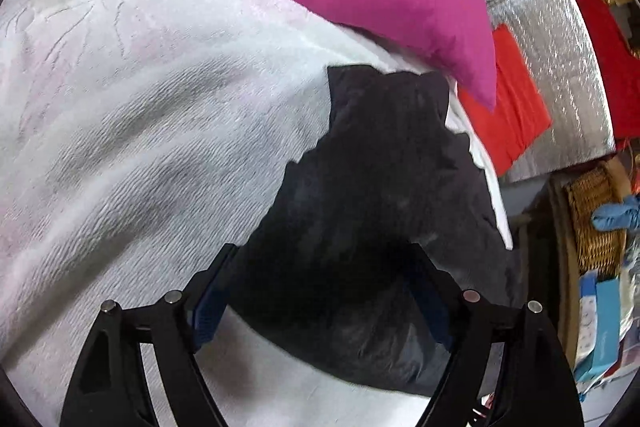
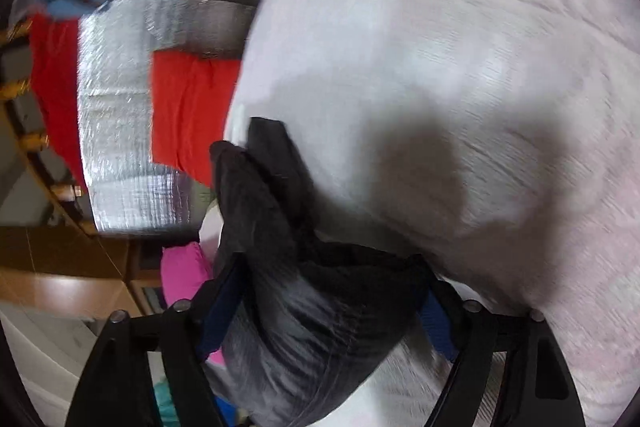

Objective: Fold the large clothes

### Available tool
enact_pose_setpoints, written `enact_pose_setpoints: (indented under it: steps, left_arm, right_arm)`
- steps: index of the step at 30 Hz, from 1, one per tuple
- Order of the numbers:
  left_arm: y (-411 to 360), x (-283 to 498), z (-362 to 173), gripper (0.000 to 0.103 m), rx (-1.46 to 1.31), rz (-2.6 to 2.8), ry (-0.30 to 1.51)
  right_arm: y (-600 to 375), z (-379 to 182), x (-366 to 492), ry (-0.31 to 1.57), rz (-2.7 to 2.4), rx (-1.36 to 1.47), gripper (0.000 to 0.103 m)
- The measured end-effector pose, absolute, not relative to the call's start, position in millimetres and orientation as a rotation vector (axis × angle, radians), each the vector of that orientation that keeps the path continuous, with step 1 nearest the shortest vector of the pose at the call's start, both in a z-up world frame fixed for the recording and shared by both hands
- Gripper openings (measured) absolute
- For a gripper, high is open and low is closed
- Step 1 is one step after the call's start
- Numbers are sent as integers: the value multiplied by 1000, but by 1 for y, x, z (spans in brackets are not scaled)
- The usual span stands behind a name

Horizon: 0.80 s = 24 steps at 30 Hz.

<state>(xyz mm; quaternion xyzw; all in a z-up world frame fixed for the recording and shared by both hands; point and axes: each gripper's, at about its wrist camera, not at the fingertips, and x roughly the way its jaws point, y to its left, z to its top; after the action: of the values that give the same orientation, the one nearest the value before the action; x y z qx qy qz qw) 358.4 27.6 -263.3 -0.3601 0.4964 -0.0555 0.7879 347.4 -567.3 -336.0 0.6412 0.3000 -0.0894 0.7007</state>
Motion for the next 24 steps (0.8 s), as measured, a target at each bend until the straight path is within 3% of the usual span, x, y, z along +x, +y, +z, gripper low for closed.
enact_pose_setpoints:
  steps: [1,2,4,7,10,12,13,18,20,24]
  left_arm:
    - [29,358,-262,67,-769,-122,1057]
    - [29,362,-260,57,-755,-124,1047]
    - [26,366,-253,45,-739,-142,1017]
    - [23,364,-236,38,-705,-164,965]
    - [17,367,-232,39,-643,-163,953]
    - [19,371,-248,47,-665,-141,1031]
    - [23,373,-256,57,-686,-126,1057]
    - [36,371,-245,63,-676,-105,1071]
    - [46,368,-233,65,-654,-85,1034]
    - [65,373,-218,76,-632,-83,985]
  right_arm:
    - [-564,-334,350,674,-211,1393,53]
    - [-562,-331,351,672,-227,1369,51]
    - [-559,-318,350,641,-232,1319,44]
    - [-548,-283,347,544,-220,1185,40]
    - [-541,-279,352,573,-278,1085,40]
    - [-548,-306,359,693,-329,1155,40]
    - [-553,-320,358,725,-330,1222,47]
    - [-570,-315,338,676,-266,1369,71]
    - [-574,-304,326,656,-298,1343,71]
    - [-588,-280,318,594,-337,1258,82]
